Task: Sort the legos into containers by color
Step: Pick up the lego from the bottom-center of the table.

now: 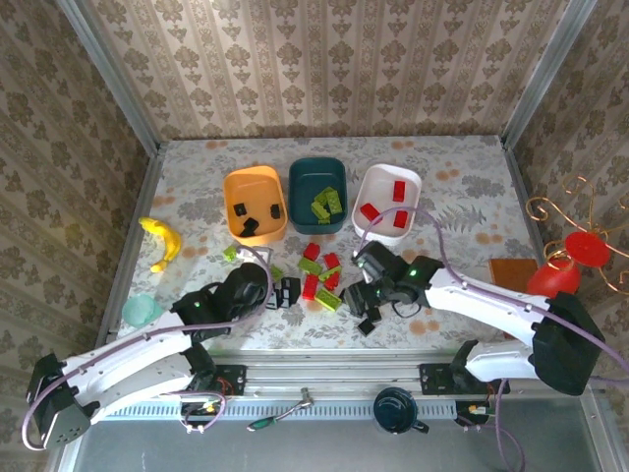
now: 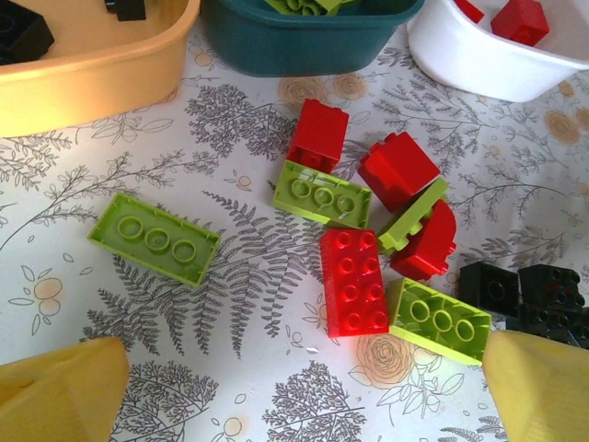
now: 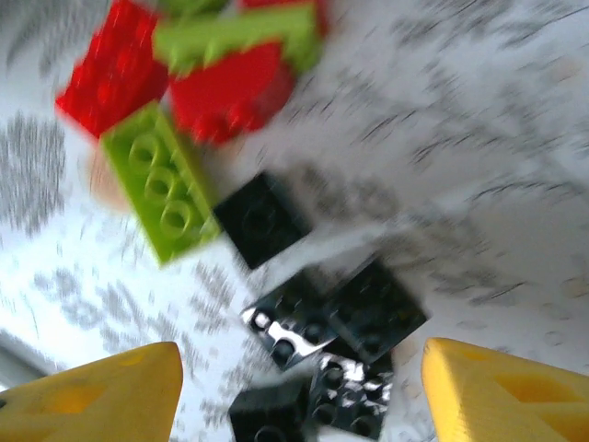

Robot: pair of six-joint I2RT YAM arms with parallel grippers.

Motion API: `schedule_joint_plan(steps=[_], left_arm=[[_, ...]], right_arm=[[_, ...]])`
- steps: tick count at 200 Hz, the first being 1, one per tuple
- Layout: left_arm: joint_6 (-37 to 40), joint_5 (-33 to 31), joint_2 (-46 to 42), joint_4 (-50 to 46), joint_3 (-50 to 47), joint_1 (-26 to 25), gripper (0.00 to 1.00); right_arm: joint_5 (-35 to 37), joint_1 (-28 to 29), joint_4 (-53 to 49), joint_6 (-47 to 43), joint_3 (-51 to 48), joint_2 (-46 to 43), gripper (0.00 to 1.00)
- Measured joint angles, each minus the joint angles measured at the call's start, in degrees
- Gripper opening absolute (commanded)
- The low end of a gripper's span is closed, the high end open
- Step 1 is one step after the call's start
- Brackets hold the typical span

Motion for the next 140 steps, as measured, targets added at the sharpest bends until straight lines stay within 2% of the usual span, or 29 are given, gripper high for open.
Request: schedule_joint_plan(steps=[35, 64, 93, 140], left_arm=[[-0.6, 1.1, 0.0, 0.1, -0.4, 1.0, 1.0], [-0.7, 1.7, 0.0, 0.1, -0.4, 1.3, 1.0], [-1.0, 1.7, -0.8, -0.3, -0.7, 1.3, 1.0], [-1.1, 1.7, -2.7, -0.5, -0.9, 1.7, 1.0]], right_arm=[[1.5, 7.3, -0.6, -3.5, 2.4, 8.1, 0.73], [2.3, 10.3, 0.1, -6.1, 7.2, 13.8, 0.65], [3.4, 10.3, 1.2, -7.8, 12.4, 17.9, 0.55], [4.2, 8.3, 2.4, -9.7, 16.8, 24.2, 0.53]])
